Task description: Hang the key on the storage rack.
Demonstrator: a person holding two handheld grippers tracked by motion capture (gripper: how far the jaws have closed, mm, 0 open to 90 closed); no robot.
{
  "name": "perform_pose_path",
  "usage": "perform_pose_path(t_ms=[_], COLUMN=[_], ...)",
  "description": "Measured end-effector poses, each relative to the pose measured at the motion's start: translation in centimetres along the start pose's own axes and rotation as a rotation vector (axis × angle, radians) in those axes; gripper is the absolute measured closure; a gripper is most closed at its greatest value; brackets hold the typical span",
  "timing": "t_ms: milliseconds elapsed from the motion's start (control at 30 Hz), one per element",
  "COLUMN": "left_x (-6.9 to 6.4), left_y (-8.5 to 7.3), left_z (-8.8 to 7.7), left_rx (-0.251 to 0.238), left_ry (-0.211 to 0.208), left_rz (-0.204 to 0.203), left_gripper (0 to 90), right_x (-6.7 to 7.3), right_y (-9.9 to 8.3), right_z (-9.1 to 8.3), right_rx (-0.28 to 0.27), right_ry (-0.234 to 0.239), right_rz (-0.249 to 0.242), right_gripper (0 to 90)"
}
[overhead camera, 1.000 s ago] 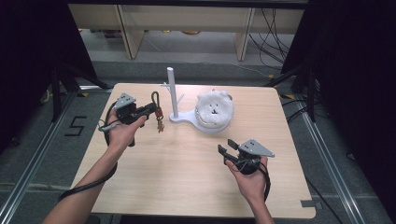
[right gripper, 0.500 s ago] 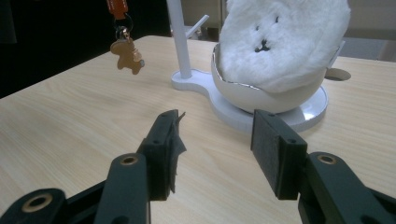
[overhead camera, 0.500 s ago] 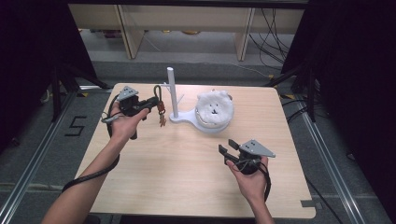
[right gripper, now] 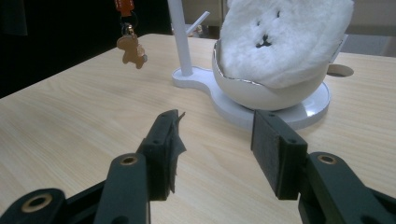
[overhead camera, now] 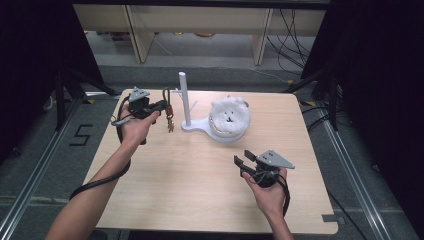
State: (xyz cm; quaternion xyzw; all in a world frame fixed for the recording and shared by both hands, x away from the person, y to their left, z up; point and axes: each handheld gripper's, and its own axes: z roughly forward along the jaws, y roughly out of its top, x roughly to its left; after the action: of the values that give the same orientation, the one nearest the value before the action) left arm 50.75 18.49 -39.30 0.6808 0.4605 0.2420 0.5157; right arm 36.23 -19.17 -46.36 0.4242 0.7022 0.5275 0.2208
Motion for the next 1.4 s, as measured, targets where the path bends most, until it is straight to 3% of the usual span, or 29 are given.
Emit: perform_pose_path(t_ms=[267, 300, 433, 600, 700, 733, 833, 900, 1067, 1200, 1233, 1267, 1400], left_x=[-1.0, -1.1, -1.4, -2.1, -2.7, -2.8, -3.1, -3.1, -2.9, -2.9, -2.9, -2.9, -3.0], left_y=[0.3, 0.3, 0.4, 0.6, 0.9, 1.0, 1.1, 1.1, 1.0, 1.1, 1.1, 1.2, 1.5], left_z=[0.5, 0.5, 0.6, 0.5, 0.4, 0.3, 0.4, 0.6, 1.0, 1.2, 1.2, 1.2, 1.2], left_rx=[0.008, 0.006, 0.005, -0.003, -0.009, -0.011, -0.006, 0.000, 0.017, 0.019, 0.019, 0.021, 0.025], left_ry=[0.017, 0.019, 0.034, 0.044, 0.043, 0.040, 0.030, 0.031, 0.036, 0.036, 0.039, 0.037, 0.035], left_rz=[0.051, 0.058, 0.085, 0.121, 0.149, 0.156, 0.164, 0.162, 0.168, 0.172, 0.171, 0.171, 0.178], left_gripper=[84.2, 84.1, 84.0, 83.8, 83.8, 83.9, 84.3, 84.3, 84.5, 84.6, 84.6, 84.6, 84.5], right_x=[0.1, -0.2, 0.1, -0.2, 0.1, -0.1, -0.4, -0.3, -0.2, -0.4, -0.3, -0.4, -0.3], right_y=[0.0, 0.0, 0.0, -0.1, -0.2, -0.2, -0.1, -0.1, -0.2, -0.3, -0.3, -0.3, -0.3], right_z=[-0.1, -0.1, -0.2, 0.0, -0.1, 0.1, -0.1, 0.0, -0.2, -0.2, -0.1, -0.1, -0.1], right_rx=[0.002, 0.001, 0.013, 0.007, 0.015, 0.005, 0.003, 0.001, 0.004, 0.006, 0.010, 0.002, 0.001], right_ry=[-0.003, -0.002, -0.005, -0.010, -0.011, 0.001, -0.021, 0.004, -0.007, -0.017, -0.004, -0.006, 0.000], right_rz=[0.025, 0.001, 0.030, 0.005, 0.043, 0.021, -0.022, 0.009, 0.039, 0.010, 0.028, 0.004, 0.012], right_gripper=[52.8, 52.8, 52.8, 52.8, 52.8, 52.7, 52.7, 52.7, 52.7, 52.7, 52.7, 52.7, 52.7])
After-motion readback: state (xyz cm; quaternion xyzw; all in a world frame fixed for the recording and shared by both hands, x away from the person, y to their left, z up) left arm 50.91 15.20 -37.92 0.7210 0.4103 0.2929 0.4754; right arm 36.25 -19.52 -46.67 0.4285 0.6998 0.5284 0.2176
